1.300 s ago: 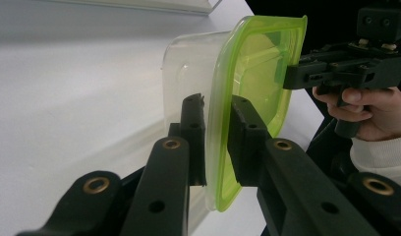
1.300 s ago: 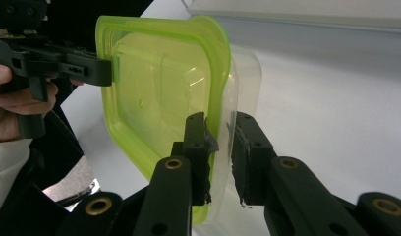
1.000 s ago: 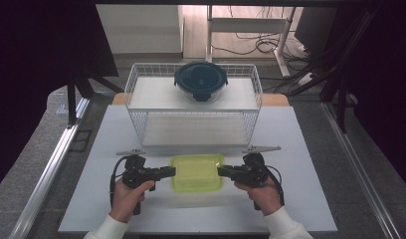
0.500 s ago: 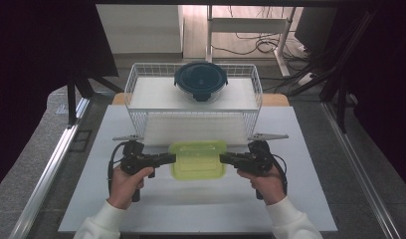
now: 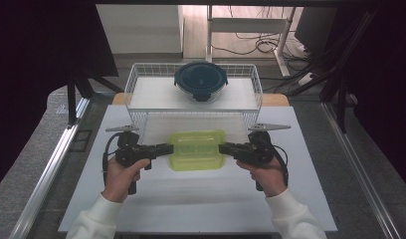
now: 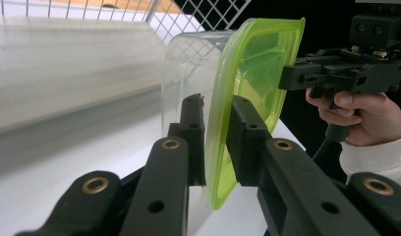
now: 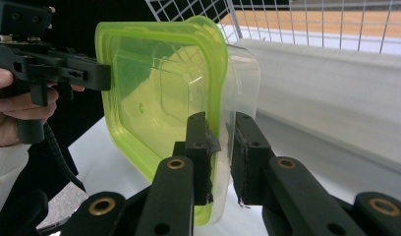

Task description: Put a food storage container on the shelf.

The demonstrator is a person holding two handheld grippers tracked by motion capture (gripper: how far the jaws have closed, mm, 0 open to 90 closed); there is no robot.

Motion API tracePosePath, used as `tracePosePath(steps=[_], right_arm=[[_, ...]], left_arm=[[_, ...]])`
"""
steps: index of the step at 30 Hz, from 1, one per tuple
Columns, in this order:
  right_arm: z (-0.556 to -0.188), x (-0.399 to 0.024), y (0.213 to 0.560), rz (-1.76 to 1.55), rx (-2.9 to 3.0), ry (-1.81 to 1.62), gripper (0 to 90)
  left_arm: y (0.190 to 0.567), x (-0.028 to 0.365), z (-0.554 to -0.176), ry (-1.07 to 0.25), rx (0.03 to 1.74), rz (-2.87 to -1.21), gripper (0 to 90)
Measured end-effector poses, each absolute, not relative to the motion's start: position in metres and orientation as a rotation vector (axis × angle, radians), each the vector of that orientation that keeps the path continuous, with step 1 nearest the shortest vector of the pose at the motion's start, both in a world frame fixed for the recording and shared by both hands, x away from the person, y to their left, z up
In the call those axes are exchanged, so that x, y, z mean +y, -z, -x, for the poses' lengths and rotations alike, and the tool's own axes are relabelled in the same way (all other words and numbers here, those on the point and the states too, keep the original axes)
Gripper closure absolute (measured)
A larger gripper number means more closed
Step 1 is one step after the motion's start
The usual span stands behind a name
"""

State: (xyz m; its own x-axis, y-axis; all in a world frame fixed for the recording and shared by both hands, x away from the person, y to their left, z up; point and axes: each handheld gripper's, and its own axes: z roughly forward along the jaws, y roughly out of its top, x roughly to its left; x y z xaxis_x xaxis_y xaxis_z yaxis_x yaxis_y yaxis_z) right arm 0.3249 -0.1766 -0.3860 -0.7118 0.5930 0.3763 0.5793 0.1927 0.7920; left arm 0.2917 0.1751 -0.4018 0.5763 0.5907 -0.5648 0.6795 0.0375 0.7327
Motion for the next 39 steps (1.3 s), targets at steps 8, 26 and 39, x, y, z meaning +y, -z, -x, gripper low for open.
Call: tracePosePath(steps=[8, 26, 39], right_arm=[[-0.328, -0.174, 0.369, -1.153, 2.398, -1.599, 78.3], [-0.331, -0.168, 0.329, -1.079, 2.355, -1.628, 78.4], [-0.335, -0.171, 0.296, -1.028, 2.304, -1.661, 78.2]], left_arm=[[0.385, 0.177, -0.295, 0.067, 1.062, -1.635, 78.3], [0.345, 0.183, -0.299, -0.01, 1.011, -1.631, 78.5], [0.311, 0.18, -0.307, -0.069, 0.961, -1.636, 78.7]])
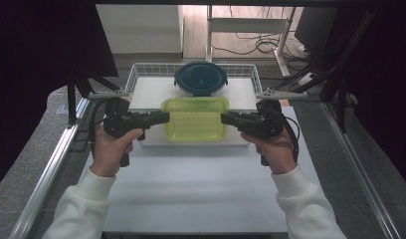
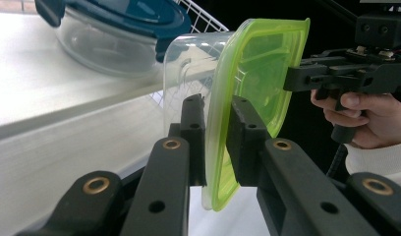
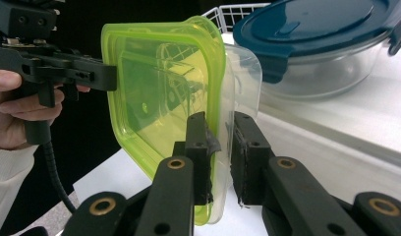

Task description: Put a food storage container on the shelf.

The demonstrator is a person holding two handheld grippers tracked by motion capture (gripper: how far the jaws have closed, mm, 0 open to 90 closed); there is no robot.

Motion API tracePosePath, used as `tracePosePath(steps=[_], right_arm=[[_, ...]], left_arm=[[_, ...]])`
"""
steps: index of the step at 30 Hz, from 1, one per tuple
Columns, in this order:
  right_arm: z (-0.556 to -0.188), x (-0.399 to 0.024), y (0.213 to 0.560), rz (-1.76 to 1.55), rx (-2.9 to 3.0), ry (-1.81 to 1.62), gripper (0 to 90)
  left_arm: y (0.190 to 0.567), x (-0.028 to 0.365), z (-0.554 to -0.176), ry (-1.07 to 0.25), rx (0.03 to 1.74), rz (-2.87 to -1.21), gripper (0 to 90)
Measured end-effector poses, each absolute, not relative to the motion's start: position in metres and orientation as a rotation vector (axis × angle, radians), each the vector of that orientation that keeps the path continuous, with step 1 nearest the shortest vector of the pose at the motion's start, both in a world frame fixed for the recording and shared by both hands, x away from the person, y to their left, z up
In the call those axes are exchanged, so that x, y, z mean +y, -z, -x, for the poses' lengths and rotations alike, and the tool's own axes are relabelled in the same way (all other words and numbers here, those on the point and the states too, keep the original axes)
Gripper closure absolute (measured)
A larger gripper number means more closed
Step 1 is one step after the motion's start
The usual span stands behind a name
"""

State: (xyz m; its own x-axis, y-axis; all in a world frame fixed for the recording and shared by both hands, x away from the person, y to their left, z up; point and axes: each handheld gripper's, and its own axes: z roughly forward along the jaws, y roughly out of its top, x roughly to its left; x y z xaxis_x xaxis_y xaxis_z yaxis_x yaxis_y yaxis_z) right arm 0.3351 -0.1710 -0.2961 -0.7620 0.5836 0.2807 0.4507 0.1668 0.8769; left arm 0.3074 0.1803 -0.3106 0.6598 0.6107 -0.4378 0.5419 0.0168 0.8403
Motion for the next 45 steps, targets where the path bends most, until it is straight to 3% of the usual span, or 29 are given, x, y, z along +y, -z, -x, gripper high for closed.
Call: tracePosePath(steps=[13, 32, 45], right_arm=[[-0.354, -0.171, 0.281, -1.013, 2.282, -1.651, 78.3], [-0.403, -0.168, 0.236, -1.058, 2.252, -1.705, 78.8], [-0.444, -0.168, 0.224, -1.202, 2.286, -1.676, 78.9]], left_arm=[[0.295, 0.18, -0.331, -0.075, 0.95, -1.638, 78.9], [0.241, 0.184, -0.379, -0.091, 0.927, -1.653, 79.0], [0.242, 0.185, -0.424, 0.016, 0.996, -1.631, 79.2]])
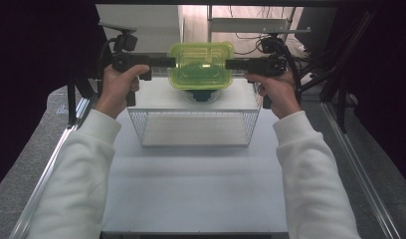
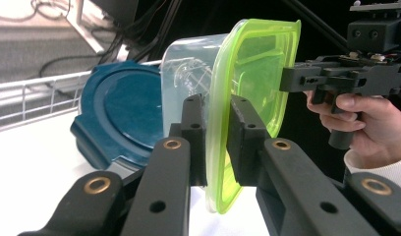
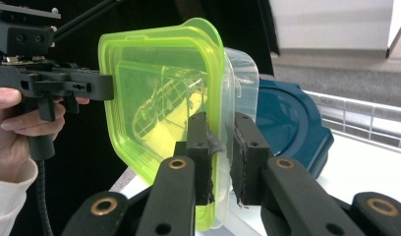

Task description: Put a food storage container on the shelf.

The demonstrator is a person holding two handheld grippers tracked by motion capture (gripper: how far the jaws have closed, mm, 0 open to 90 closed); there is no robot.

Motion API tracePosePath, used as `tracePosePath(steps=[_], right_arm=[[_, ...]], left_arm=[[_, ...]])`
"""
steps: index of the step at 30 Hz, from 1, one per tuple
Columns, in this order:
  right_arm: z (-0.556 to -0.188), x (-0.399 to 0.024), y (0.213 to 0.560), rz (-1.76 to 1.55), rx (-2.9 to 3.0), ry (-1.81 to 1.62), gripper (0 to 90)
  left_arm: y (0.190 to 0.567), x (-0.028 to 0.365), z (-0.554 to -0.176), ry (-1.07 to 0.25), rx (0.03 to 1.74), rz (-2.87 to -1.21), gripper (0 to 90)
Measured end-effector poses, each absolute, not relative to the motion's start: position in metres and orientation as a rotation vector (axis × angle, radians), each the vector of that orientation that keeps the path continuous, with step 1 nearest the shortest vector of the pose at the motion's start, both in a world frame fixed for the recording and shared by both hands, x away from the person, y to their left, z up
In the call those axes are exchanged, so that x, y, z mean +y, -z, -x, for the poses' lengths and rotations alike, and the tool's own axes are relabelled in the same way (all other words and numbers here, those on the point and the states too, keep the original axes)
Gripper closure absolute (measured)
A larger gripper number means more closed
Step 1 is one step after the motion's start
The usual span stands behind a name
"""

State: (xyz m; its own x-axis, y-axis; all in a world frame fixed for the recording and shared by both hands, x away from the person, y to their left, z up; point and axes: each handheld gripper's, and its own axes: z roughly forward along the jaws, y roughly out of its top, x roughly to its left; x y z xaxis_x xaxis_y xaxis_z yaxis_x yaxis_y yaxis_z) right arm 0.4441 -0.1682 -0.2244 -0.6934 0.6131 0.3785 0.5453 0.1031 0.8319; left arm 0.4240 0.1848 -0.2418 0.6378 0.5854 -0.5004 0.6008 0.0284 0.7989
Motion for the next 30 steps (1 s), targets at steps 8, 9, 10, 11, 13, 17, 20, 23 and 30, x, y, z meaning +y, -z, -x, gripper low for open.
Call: tracePosePath(steps=[8, 9, 10, 11, 13, 17, 20, 23, 30], right_arm=[[-0.467, -0.171, 0.235, -1.326, 2.298, -1.643, 78.6], [-0.468, -0.171, 0.237, -1.342, 2.299, -1.645, 78.6], [-0.471, -0.171, 0.238, -1.36, 2.303, -1.643, 78.5], [-0.474, -0.171, 0.24, -1.38, 2.307, -1.637, 78.3], [-0.479, -0.172, 0.243, -1.412, 2.3, -1.659, 78.1], [-0.492, -0.172, 0.245, -1.473, 2.307, -1.682, 77.0], [-0.503, -0.172, 0.249, -1.56, 2.3, -1.695, 75.7], [-0.512, -0.17, 0.254, -1.64, 2.281, -1.712, 73.8], [-0.519, -0.169, 0.262, -1.733, 2.243, -1.755, 71.0]], left_arm=[[0.257, 0.181, -0.447, 0.095, 1.056, -1.598, 79.3], [0.258, 0.181, -0.449, 0.1, 1.06, -1.601, 79.3], [0.26, 0.18, -0.451, 0.109, 1.07, -1.596, 79.4], [0.262, 0.181, -0.453, 0.118, 1.068, -1.59, 79.4], [0.264, 0.184, -0.458, 0.153, 1.078, -1.563, 79.2], [0.269, 0.186, -0.469, 0.186, 1.101, -1.533, 78.7], [0.274, 0.189, -0.478, 0.247, 1.136, -1.492, 77.5], [0.282, 0.192, -0.487, 0.301, 1.164, -1.459, 75.3], [0.29, 0.194, -0.495, 0.333, 1.188, -1.41, 72.8]])
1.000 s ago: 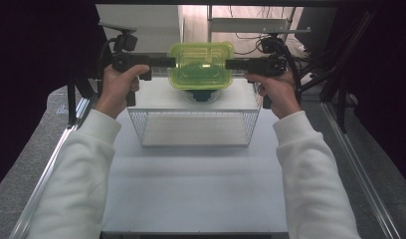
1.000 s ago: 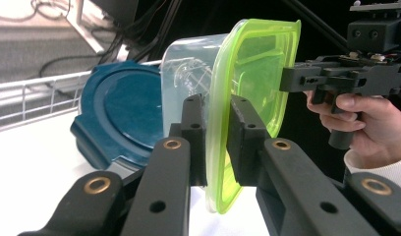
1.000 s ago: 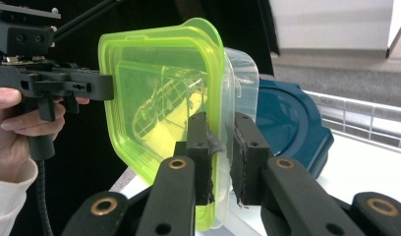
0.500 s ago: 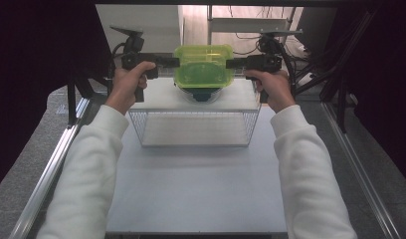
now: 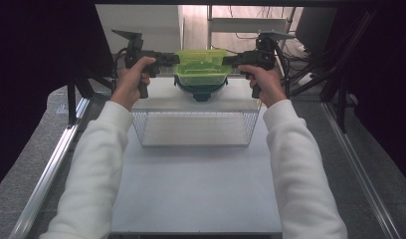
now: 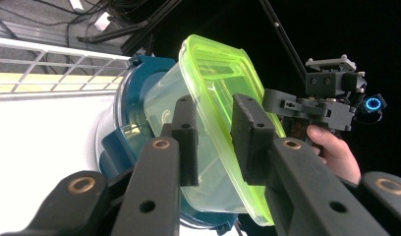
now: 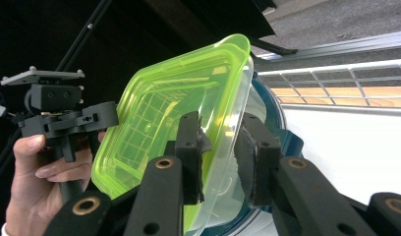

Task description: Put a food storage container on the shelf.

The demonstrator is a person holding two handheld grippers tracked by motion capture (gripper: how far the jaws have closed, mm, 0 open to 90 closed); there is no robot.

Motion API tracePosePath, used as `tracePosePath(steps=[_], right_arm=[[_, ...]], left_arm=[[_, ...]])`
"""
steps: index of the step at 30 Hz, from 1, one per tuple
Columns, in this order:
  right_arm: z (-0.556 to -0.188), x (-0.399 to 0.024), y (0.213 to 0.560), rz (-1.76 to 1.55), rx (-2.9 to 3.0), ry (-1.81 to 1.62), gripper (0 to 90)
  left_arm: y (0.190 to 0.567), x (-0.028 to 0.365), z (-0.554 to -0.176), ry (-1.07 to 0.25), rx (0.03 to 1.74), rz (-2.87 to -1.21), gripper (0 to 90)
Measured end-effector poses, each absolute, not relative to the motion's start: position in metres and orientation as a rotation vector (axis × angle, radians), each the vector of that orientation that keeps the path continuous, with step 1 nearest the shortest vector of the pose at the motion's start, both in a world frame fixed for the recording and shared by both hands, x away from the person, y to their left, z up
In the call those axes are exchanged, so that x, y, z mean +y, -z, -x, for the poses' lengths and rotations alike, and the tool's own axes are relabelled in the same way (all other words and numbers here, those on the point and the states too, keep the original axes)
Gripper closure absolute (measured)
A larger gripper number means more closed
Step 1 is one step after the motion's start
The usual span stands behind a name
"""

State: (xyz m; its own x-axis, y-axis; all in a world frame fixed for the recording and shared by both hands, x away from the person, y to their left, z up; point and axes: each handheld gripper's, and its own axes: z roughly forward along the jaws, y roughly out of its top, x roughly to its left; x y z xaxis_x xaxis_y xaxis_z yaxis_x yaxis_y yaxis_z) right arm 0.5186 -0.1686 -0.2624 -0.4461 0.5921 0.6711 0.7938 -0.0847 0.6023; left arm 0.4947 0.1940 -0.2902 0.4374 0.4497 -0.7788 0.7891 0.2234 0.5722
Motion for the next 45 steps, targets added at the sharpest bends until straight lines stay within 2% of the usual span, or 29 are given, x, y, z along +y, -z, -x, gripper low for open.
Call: tracePosePath(steps=[3, 5, 6, 9, 12, 17, 21, 25, 31, 36, 45], right_arm=[[-0.519, -0.169, 0.264, 1.527, -1.977, 1.556, 68.2], [-0.518, -0.168, 0.265, 1.536, -1.982, 1.58, 53.6], [-0.518, -0.169, 0.266, 1.534, -1.983, 1.608, 45.4], [-0.516, -0.176, 0.265, 1.52, -1.957, 1.724, 35.1], [-0.509, -0.185, 0.26, 1.447, -1.961, 1.807, 31.3], [-0.487, -0.195, 0.247, 1.317, -2.099, 1.89, 25.7], [-0.462, -0.202, 0.241, 1.228, -2.258, 1.927, 25.7], [-0.434, -0.213, 0.246, 1.174, -2.406, 1.93, 26.2], [-0.387, -0.23, 0.272, 1.127, -2.564, 1.924, 27.3], [-0.355, -0.238, 0.304, 1.11, -2.663, 1.901, 27.9], [-0.33, -0.246, 0.361, 1.098, -2.699, 1.826, 28.5]], left_arm=[[0.292, 0.194, -0.496, 0.307, 1.203, -1.408, 68.1], [0.292, 0.194, -0.495, 0.251, 1.244, -1.415, 56.8], [0.291, 0.194, -0.495, 0.222, 1.25, -1.422, 48.0], [0.287, 0.198, -0.49, 0.147, 1.247, -1.407, 34.1], [0.281, 0.204, -0.483, 0.102, 1.225, -1.402, 27.5], [0.271, 0.211, -0.459, -0.009, 1.188, -1.449, 24.6], [0.275, 0.215, -0.424, -0.093, 1.146, -1.512, 22.5], [0.289, 0.218, -0.392, -0.118, 1.096, -1.541, 22.3], [0.317, 0.215, -0.344, -0.216, 1.047, -1.635, 22.0], [0.347, 0.209, -0.314, -0.236, 1.029, -1.696, 21.8], [0.398, 0.207, -0.283, -0.267, 1.05, -1.718, 21.7]])
